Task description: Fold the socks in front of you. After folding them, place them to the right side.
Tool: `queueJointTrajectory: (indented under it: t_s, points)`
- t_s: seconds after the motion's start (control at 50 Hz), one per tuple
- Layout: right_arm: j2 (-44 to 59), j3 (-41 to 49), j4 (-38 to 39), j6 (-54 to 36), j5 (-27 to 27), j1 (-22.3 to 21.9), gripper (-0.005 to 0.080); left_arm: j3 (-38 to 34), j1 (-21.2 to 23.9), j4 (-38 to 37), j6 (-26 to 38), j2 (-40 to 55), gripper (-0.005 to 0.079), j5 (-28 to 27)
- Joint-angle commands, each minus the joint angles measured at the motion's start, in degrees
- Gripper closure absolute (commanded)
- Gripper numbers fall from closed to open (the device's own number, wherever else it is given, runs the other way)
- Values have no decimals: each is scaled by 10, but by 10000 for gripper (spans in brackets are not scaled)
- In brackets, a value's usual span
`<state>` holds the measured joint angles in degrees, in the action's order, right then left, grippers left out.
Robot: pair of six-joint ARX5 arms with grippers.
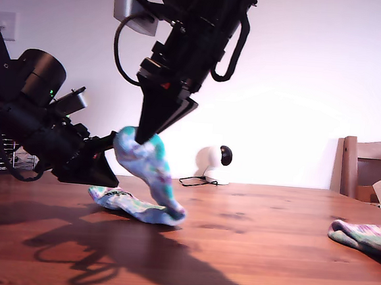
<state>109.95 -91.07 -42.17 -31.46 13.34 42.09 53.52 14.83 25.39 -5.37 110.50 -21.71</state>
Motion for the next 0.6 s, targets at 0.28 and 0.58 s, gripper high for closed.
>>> queueJointTrajectory:
  t_s: [0.28, 0.58]
  points:
    - [-21, 2, -4, 15, 43, 5, 765, 2, 0, 22, 13, 65, 764, 7]
    - [-46, 2, -30, 31, 42, 1, 765, 2, -5, -21, 7, 81, 764, 0]
